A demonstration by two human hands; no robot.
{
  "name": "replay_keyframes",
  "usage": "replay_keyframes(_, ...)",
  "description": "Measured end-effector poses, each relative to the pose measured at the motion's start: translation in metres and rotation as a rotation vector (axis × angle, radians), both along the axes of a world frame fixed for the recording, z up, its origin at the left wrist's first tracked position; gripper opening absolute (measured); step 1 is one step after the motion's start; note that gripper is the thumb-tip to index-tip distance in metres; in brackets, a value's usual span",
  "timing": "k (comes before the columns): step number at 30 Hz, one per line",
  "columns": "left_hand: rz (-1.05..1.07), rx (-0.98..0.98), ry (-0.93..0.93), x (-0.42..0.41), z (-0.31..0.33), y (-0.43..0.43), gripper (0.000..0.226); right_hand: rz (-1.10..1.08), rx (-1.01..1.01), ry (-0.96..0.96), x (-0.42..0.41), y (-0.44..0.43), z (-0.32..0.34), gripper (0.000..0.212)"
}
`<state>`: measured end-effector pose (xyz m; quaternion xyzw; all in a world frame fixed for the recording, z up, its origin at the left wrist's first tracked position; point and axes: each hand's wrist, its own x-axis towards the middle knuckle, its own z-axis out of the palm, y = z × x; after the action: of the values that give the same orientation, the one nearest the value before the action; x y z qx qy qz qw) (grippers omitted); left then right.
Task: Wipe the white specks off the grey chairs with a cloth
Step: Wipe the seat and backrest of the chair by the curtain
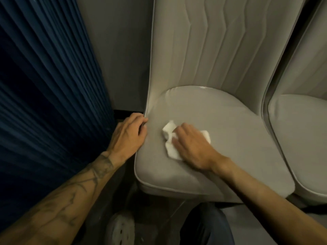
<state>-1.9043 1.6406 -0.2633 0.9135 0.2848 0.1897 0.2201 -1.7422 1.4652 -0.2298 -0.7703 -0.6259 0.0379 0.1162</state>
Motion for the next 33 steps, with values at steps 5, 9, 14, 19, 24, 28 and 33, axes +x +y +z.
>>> replay_keyframes(5,-0.127,0.281,0.041,0.011,0.006,0.024,0.017,-0.228,0.064,-0.043,-0.037,-0.016,-0.013,0.029)
replay_keyframes(9,-0.279,0.389,0.025,0.037,0.002,0.049,0.027,-0.120,0.105,-0.010,-0.061,-0.024,-0.017,0.025)
replay_keyframes(14,-0.396,0.451,0.049,0.071,0.004,0.069,0.039,-0.509,0.059,-0.039,-0.027,-0.050,-0.011,0.023)
replay_keyframes(19,-0.399,0.375,0.058,0.091,-0.002,0.084,0.049,-0.453,0.111,-0.047,-0.097,-0.019,-0.023,0.024)
replay_keyframes(24,-0.404,0.367,0.002,0.096,-0.012,0.086,0.050,-0.578,0.125,-0.030,-0.072,-0.062,-0.017,0.020)
replay_keyframes(28,-0.399,0.385,-0.030,0.098,-0.014,0.086,0.050,-0.870,0.138,-0.116,-0.076,-0.072,-0.016,0.020)
replay_keyframes(33,-0.404,0.379,-0.022,0.099,-0.016,0.087,0.050,-0.501,0.200,-0.011,-0.141,-0.007,-0.027,0.024)
